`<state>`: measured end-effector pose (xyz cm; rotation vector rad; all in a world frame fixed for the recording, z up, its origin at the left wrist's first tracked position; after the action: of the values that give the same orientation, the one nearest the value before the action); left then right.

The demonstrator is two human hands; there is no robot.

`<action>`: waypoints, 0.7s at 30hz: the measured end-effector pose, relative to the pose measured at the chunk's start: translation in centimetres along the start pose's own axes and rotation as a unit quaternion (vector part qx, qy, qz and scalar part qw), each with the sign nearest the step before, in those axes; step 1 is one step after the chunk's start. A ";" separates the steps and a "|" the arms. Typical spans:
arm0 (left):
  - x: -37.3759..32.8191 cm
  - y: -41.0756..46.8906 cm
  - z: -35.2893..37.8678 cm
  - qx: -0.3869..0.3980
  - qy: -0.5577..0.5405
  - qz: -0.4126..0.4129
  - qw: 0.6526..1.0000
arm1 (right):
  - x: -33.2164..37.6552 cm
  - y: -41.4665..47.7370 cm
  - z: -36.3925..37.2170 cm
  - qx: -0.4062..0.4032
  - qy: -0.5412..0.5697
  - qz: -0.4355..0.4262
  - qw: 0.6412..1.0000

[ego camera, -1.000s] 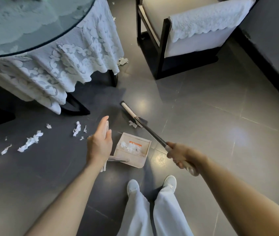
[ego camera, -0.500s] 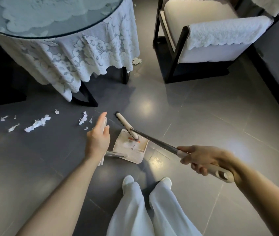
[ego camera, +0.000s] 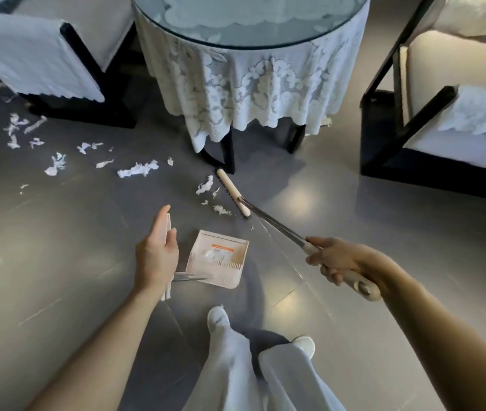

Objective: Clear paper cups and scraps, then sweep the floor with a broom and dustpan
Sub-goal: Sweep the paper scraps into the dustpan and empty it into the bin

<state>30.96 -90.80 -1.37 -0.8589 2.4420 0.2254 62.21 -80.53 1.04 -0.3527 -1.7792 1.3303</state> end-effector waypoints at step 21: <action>4.2 14.5 -2.3 0.033 -0.023 -0.019 0.999 | 10.8 4.6 10.6 0.044 -0.076 0.034 0.996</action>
<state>18.13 -82.42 -1.96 -0.8607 2.3752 0.1484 46.55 -78.35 1.38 -0.2698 -1.8398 1.5137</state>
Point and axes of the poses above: each hand's wrist, its own y-axis towards the middle knuckle, its own z-axis out of the palm, x = y × z, the point moved 3 cm from there along y, towards the middle knuckle, and after that the axes turned 10 degrees about y, right-handed, at the moved point
